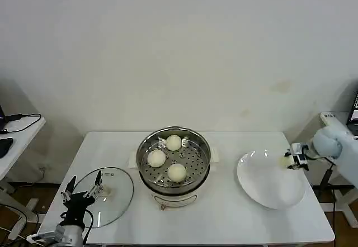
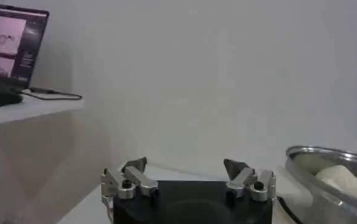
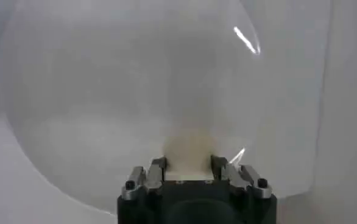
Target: Take steamed baozi put them in steamer then cover it.
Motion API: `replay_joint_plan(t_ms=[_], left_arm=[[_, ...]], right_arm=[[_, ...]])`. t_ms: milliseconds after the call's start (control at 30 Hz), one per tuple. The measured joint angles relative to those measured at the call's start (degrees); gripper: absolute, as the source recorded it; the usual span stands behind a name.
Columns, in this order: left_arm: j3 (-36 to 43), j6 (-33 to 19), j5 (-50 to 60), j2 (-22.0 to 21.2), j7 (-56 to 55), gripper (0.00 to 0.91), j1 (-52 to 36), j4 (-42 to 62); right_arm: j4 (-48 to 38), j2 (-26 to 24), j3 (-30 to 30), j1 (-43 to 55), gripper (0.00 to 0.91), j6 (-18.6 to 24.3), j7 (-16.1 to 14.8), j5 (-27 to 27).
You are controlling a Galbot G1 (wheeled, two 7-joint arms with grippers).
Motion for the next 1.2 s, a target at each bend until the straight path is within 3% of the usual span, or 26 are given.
replay_joint_plan(t_ms=[333,633,867,1200], left_arm=[[-0.16,0.05,-0.07,0.60,-0.05,0.907,0.17,-0.69],[0.20,0.19,0.20,0.43,-0.14,0.907,0.06,-1.47],[0.18,0.27,0.23,0.48,-0.25,0.907,-0.27,-1.81],[0.94,0.17,1.19,-0.31,-0.14,0.907,-1.27,-1.12]], right_arm=[[10.90,-1.45,-6.46,11.41,0.514,-4.48,-0.01,6.38],[20.94,-0.17,-16.65,25.64,0.514,-10.05,1.65,14.85],[25.33,3.88,-24.40,34.52,0.514,-16.13,4.86,23.75],[26.09,12.69,-30.37,38.42,0.514,-24.82,11.02,35.22]])
